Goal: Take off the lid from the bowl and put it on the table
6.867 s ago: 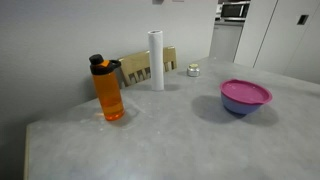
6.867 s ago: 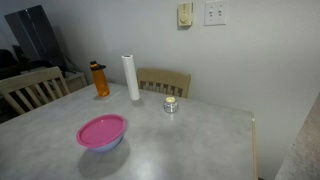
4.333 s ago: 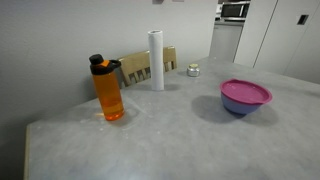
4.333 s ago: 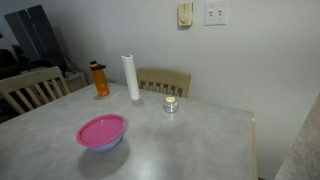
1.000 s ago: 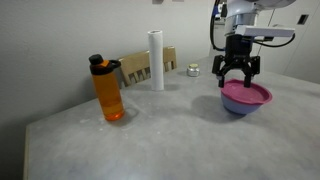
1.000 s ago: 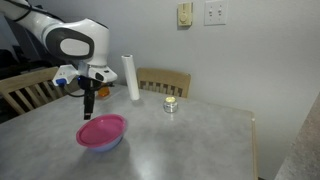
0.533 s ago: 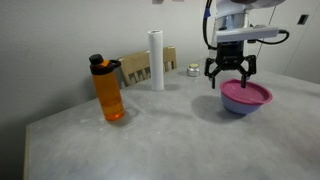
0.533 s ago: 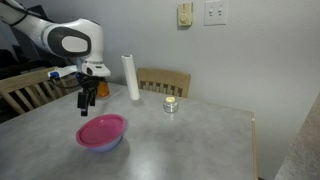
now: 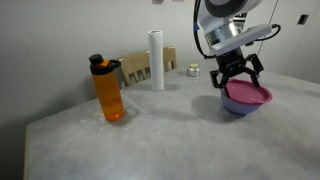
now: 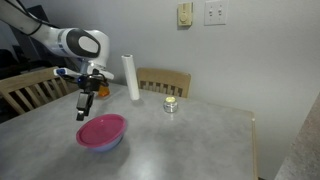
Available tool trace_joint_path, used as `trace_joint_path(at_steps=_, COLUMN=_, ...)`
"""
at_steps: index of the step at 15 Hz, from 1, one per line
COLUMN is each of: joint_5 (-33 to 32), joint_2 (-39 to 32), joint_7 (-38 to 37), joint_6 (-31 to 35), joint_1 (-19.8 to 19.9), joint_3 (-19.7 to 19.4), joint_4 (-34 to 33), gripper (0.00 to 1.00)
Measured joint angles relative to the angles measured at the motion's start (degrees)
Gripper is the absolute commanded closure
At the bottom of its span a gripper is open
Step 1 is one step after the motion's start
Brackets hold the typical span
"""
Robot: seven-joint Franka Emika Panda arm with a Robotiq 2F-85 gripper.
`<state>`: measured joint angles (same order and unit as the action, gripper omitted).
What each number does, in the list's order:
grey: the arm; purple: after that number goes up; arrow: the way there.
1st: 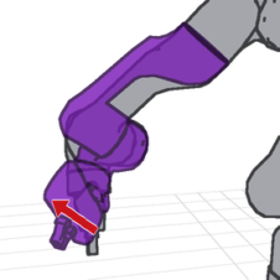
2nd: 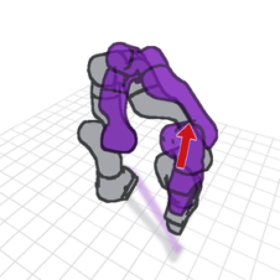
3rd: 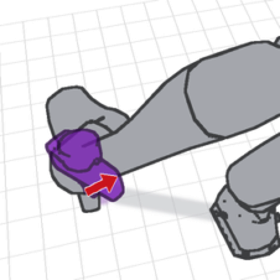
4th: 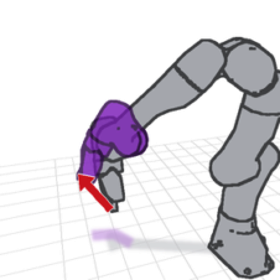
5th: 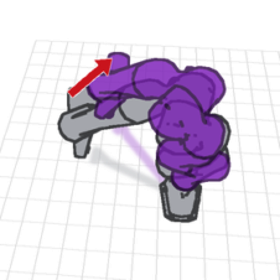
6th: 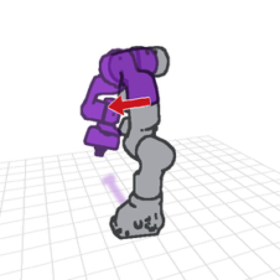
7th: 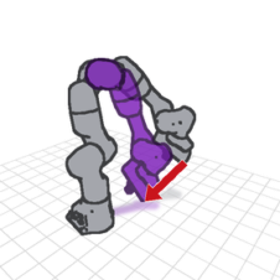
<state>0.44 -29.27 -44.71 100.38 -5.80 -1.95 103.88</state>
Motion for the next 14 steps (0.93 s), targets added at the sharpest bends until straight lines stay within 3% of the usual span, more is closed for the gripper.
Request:
trace_joint_path(at_steps=6, joint_5=-0.96, joint_2=-2.30, joint_7=0.22, joint_6=-1.86, joint_1=0.00, joint_3=-0.45, joint_4=-5.37, gripper=0.00)
trace_joint_path(at_steps=14, joint_5=0.41, joint_2=-2.93, joint_7=-1.23, joint_6=5.69, joint_1=0.80, joint_3=-1.60, joint_4=-5.51, gripper=0.00)
